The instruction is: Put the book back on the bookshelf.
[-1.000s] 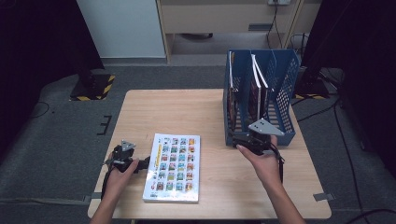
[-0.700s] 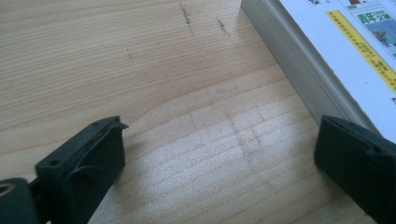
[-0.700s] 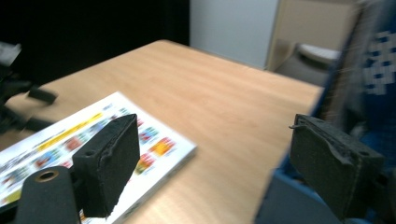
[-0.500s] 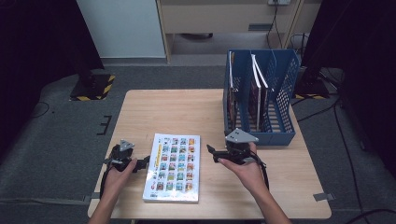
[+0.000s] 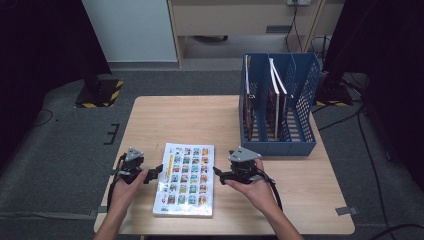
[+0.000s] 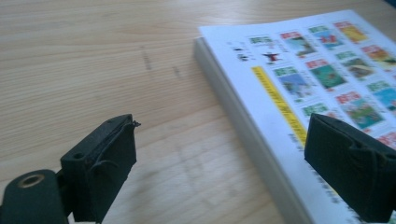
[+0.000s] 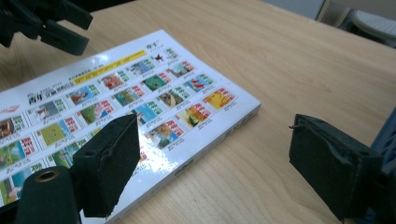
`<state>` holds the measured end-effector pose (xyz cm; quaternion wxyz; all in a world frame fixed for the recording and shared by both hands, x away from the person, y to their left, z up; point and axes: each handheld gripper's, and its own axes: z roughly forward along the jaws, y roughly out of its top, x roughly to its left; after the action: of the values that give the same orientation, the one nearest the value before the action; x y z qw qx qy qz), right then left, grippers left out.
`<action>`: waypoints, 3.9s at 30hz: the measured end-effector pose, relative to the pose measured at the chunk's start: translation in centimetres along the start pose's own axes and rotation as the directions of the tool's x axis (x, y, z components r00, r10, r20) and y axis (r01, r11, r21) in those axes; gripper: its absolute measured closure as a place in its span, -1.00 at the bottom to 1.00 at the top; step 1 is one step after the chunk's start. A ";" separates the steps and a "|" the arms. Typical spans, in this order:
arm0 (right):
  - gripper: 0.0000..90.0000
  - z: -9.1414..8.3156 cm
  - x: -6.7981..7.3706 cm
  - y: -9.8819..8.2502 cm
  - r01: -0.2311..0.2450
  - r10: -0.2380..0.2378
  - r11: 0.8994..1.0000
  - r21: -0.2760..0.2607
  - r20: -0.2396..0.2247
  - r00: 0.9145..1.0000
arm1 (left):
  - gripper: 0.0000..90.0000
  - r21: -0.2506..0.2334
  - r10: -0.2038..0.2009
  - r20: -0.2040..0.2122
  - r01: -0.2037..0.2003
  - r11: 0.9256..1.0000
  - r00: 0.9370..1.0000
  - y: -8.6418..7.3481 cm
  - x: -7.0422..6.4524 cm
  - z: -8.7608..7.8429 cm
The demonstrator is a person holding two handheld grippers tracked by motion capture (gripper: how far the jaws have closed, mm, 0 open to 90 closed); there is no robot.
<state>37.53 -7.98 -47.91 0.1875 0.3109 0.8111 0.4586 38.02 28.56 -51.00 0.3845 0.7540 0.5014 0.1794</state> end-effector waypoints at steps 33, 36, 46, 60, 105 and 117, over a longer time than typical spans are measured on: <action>-0.48 5.0 2.4 -2.6 -0.016 0.038 0.987 0.162 -0.137 0.990 | -0.42 0.083 -0.039 0.157 0.026 0.996 0.987 -0.5 -1.9 2.4; -0.48 5.3 2.4 -2.7 -0.049 0.073 0.986 0.157 -0.150 0.986 | -0.42 0.087 -0.045 0.144 0.033 0.996 0.989 -0.4 -2.0 2.4; -0.49 5.5 2.3 -3.1 -0.100 0.126 0.983 0.154 -0.170 0.977 | -0.20 0.025 -0.101 0.154 0.098 0.995 0.983 0.5 -2.3 0.9; -0.49 5.5 2.2 -3.3 -0.120 0.144 0.983 0.142 -0.173 0.974 | 0.20 0.065 0.011 0.199 -0.024 0.998 0.980 0.8 -5.0 1.8; -0.75 6.0 2.2 -3.4 -0.209 0.251 0.963 0.171 -0.277 0.928 | 0.49 -0.170 0.098 0.085 -0.083 0.982 0.992 1.0 -5.2 -0.5; -0.74 6.0 2.2 -3.4 -0.202 0.243 0.965 0.169 -0.275 0.930 | -0.31 -0.047 0.067 0.049 -0.064 0.997 0.997 -0.2 -2.4 0.6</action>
<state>38.29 -4.06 -53.94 -0.0101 0.3415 0.8190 0.4610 37.22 26.26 -51.26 0.4079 0.7655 0.4623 0.1840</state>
